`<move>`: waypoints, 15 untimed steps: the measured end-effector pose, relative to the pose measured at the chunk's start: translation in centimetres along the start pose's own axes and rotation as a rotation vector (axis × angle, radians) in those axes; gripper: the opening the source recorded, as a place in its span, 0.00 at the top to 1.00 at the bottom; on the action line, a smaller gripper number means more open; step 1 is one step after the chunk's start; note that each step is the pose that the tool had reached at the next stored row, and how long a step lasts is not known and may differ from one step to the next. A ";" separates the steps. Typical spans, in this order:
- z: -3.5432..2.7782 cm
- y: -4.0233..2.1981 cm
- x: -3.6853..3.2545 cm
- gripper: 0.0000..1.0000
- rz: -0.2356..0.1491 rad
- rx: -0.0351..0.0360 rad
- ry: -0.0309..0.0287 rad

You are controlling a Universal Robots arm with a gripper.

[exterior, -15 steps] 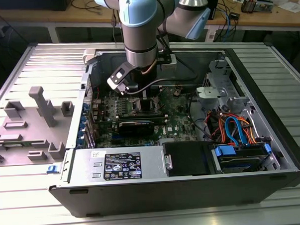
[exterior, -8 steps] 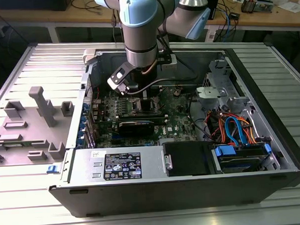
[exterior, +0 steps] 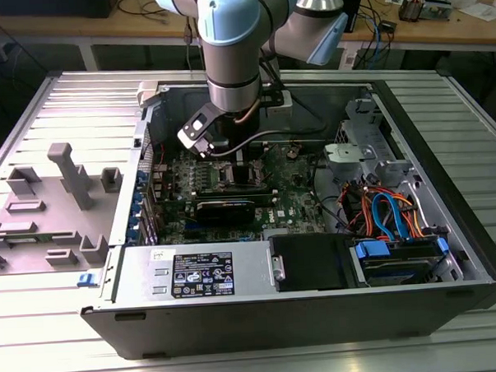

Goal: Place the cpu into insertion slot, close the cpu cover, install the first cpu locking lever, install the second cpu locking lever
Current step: 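Place the cpu into insertion slot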

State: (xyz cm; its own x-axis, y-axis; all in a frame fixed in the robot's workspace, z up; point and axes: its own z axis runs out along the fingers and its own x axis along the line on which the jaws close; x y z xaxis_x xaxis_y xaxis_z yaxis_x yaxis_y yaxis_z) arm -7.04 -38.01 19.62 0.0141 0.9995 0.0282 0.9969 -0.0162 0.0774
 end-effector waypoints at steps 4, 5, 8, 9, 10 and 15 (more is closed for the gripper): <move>0.06 0.00 0.01 0.39 0.000 -0.0001 0.0003; 0.06 0.00 0.01 0.39 0.000 -0.0001 0.0003; -0.04 0.01 0.02 0.39 0.000 0.0005 0.0005; -0.10 0.01 0.03 0.39 0.000 0.0014 0.0004; -0.13 0.02 0.03 0.39 0.000 0.0021 0.0004; -0.15 0.01 0.39 0.39 0.000 0.0024 -0.0026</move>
State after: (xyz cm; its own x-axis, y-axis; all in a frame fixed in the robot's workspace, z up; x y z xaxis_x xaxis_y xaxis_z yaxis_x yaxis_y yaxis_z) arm -7.04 -37.63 19.78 0.0141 0.9996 0.0256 0.9971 -0.0160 0.0750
